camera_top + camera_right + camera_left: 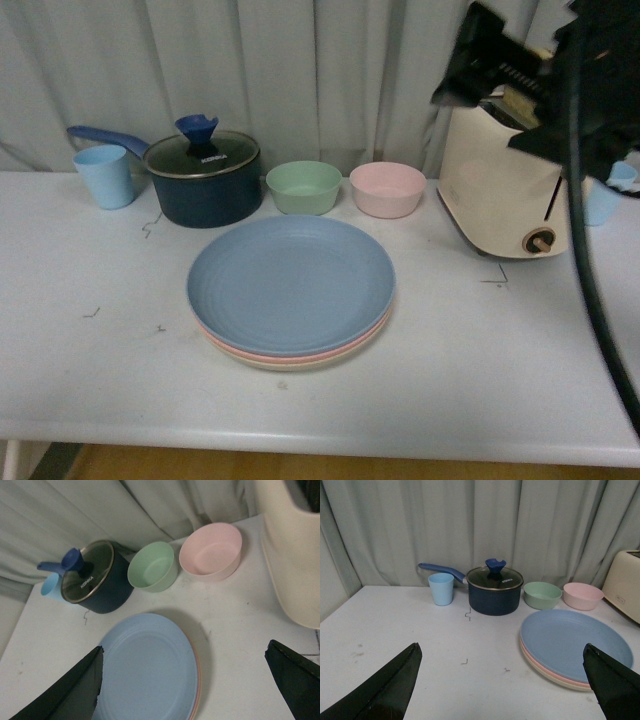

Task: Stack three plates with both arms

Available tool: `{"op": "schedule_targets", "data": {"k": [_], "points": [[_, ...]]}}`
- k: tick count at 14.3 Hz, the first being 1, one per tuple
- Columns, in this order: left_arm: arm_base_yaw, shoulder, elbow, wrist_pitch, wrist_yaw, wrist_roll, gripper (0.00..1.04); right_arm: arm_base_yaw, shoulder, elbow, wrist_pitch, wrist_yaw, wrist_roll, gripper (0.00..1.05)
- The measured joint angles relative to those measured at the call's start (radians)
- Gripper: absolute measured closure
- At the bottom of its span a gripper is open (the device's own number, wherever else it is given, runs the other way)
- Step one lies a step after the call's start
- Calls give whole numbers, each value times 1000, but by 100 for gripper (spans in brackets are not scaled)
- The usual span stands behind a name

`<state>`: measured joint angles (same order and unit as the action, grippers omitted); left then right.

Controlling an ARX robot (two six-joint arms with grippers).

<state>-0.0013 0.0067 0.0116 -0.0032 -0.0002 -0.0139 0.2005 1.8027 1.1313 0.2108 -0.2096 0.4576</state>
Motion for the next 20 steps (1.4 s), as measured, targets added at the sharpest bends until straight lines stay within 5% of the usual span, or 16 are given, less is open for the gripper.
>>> {"op": "schedule_targets", "data": {"k": [1,2,3,5,8,20], "points": [[0,0,0,0,0,0,7,-25,-63,-77,142,43,-34,10],[0,0,0,0,1,0,7,-49,-148,-220,377,208,-171,23],[0,0,0,-1,0,0,7,-93,-272,-377,510,264,-287,35],[0,0,0,0,-1,0,7,-218,-558,-608,523,229,-408,61],[0,0,0,0,-1,0,7,-201,-873,-871,430,206,-449,101],[0,0,0,0,0,0,7,-201,-1315,-1100,260,209,-452,103]]}}
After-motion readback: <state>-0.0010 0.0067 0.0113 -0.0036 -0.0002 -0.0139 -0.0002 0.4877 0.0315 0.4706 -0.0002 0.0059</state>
